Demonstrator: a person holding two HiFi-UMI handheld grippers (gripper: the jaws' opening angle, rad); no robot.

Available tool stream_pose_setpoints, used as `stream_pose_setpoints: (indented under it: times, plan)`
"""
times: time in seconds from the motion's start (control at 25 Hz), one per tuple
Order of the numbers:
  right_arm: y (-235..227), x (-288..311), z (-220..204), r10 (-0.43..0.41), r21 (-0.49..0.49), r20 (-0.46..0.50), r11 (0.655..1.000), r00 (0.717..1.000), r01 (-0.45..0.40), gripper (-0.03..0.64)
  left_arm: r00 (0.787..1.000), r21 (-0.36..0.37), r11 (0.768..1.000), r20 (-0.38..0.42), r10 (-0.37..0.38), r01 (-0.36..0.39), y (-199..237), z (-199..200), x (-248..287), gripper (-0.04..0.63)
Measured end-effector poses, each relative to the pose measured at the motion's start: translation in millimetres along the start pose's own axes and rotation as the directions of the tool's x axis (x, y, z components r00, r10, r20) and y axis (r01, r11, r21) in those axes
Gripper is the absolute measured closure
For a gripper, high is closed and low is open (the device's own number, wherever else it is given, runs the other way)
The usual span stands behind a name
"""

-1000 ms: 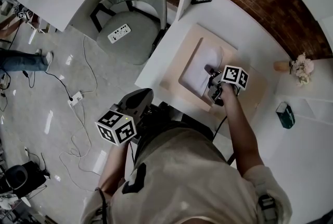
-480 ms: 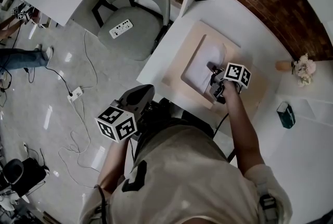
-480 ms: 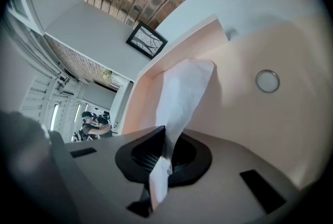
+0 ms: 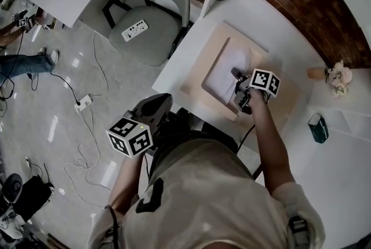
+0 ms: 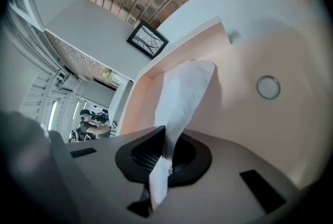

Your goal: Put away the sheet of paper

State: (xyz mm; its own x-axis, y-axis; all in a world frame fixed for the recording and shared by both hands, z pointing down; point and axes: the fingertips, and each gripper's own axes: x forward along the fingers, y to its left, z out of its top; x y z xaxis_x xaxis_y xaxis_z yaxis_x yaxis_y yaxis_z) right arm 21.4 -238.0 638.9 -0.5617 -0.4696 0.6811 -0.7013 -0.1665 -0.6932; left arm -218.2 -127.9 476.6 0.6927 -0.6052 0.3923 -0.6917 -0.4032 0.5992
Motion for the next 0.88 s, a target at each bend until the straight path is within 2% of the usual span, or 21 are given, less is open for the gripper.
stream_pose_setpoints:
  times: [0.88]
  plan:
    - [-4.8, 7.3, 1.3, -0.028, -0.013, 0.007, 1.000, 1.000, 0.028, 0.589, 1.000, -0.005, 1.000, 0.000, 0.018, -0.018, -0.1, -2.0, -6.2, 0.575]
